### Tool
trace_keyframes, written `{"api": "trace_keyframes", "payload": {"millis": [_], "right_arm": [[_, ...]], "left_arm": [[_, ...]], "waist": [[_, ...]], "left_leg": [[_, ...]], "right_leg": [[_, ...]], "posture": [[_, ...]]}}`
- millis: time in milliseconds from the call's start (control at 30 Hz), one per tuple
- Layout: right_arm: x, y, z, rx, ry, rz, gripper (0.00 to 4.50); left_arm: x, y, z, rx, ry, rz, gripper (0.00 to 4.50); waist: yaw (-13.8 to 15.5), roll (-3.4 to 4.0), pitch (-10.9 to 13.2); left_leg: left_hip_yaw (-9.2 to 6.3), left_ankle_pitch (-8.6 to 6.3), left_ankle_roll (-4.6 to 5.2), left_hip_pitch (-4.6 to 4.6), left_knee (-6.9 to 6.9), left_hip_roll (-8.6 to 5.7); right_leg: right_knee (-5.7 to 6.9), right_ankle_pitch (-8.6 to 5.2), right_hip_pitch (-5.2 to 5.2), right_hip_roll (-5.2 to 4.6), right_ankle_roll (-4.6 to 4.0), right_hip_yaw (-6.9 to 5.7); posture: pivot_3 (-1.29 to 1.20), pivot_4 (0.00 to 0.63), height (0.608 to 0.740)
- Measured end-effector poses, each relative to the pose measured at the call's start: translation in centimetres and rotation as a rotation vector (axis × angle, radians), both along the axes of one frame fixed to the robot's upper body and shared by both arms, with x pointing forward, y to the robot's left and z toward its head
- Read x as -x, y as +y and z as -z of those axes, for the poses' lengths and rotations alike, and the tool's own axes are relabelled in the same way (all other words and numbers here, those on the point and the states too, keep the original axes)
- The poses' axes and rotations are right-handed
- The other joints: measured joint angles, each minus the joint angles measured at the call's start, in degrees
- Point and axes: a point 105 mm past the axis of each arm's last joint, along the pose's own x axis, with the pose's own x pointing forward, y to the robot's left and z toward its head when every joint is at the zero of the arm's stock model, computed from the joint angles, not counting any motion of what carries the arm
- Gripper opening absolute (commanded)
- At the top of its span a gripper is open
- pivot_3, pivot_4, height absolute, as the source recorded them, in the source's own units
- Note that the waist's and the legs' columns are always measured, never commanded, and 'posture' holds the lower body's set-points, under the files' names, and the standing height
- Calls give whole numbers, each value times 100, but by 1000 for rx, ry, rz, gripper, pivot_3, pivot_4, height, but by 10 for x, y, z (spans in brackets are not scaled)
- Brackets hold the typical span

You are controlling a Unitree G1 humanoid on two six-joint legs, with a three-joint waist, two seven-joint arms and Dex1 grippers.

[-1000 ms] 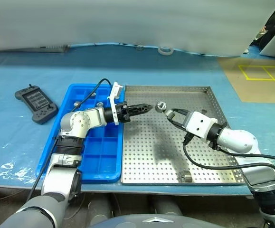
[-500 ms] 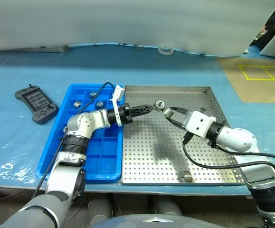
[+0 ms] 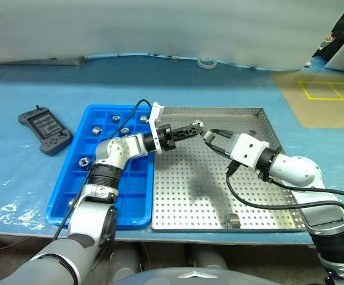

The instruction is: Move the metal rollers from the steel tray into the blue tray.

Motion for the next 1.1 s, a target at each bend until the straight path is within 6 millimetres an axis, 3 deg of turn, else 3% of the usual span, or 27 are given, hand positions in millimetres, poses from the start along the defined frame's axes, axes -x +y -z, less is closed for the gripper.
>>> {"api": "trace_keyframes", "payload": {"millis": [233,333,433,900,1100], "right_arm": [[0,0,0,0,2,-1,1230],[1,0,0,-4,7,-4,1230],[1,1,0,-8,12,-5,1230],[-3,-1,0,-10,25,23,1230],[-10,8,-9,-114,32,51,1230]], "left_arm": [[-7,-6,-2,10,23,-27,2880],[-7,-8,-1,3,27,-29,2241],[-7,-8,0,-8,28,-30,1316],[-11,-11,0,-34,3,-67,1263],[-17,0,-18,-40,-67,-119,1263]], "waist": [[2,-1,0],[-2,0,0],[0,0,0],[-6,0,1],[-4,0,2]], "left_leg": [[0,-2,3,-1,2,-2],[0,-2,3,-1,1,0],[0,-2,3,-1,0,0],[1,-3,4,-3,1,-2],[1,-1,2,-3,-2,1]], "right_leg": [[-2,0,1,-2,0,1],[-1,0,-1,-1,0,0],[-1,0,0,-1,0,-1],[-2,0,-1,-2,0,0],[-1,0,-5,-1,0,-1]], "posture": [[-341,150,740],[-344,150,740],[-344,150,740],[-340,150,740],[-329,150,740]]}}
